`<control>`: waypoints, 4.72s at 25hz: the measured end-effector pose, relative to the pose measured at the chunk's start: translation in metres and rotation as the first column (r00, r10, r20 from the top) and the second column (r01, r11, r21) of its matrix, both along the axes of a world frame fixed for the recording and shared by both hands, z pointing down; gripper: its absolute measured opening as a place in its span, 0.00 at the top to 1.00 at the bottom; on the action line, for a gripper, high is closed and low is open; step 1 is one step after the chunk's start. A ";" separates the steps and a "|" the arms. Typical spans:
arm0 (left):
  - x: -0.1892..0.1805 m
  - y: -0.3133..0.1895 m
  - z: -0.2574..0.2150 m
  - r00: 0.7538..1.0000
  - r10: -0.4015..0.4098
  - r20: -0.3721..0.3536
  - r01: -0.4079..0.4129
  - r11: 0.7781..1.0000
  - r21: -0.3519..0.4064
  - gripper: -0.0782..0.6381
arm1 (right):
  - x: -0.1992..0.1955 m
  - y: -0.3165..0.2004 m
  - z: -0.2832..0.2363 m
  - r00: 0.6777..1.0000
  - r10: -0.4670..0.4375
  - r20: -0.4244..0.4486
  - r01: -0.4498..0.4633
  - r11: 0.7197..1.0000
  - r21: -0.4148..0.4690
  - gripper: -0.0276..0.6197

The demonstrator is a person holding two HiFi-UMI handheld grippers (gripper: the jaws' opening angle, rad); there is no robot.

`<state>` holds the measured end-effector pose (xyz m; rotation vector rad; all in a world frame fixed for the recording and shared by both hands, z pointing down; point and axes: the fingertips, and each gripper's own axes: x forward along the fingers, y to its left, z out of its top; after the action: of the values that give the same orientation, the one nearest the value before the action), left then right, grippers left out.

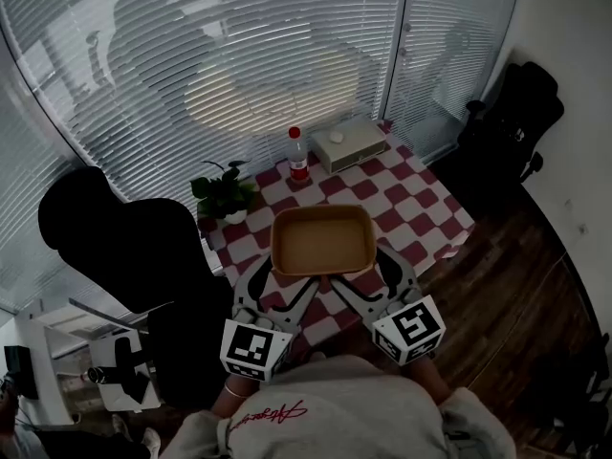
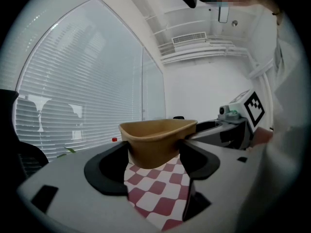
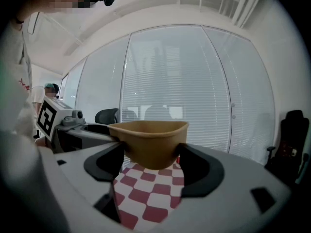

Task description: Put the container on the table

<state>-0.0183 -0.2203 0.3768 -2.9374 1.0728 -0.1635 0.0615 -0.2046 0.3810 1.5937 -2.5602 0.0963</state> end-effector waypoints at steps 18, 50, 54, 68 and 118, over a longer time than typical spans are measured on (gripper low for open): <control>0.000 -0.012 0.003 0.998 -0.057 0.005 0.057 0.998 -0.016 0.43 | 0.002 -0.016 0.002 0.999 -0.046 0.024 0.046 0.999 -0.005 0.41; 0.002 -0.006 -0.001 0.972 -0.233 0.012 0.233 0.972 -0.019 0.43 | 0.004 -0.025 -0.004 0.976 -0.220 -0.002 0.220 0.975 0.011 0.41; 0.002 -0.006 0.005 0.969 -0.247 0.023 0.247 0.968 -0.041 0.43 | 0.003 -0.025 0.001 0.973 -0.232 -0.001 0.232 0.973 0.002 0.41; -0.002 -0.004 0.018 0.960 -0.278 0.033 0.280 0.959 -0.047 0.43 | 0.000 -0.026 0.015 0.965 -0.264 -0.005 0.264 0.965 -0.011 0.41; -0.016 -0.018 0.082 0.944 -0.309 0.119 0.321 0.941 -0.109 0.43 | -0.016 -0.042 0.080 0.955 -0.294 -0.032 0.290 0.953 -0.093 0.41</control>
<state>-0.0345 -0.2388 0.4588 -2.8021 1.5653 -0.3909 0.0453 -0.2470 0.4611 1.1581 -2.6816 0.1385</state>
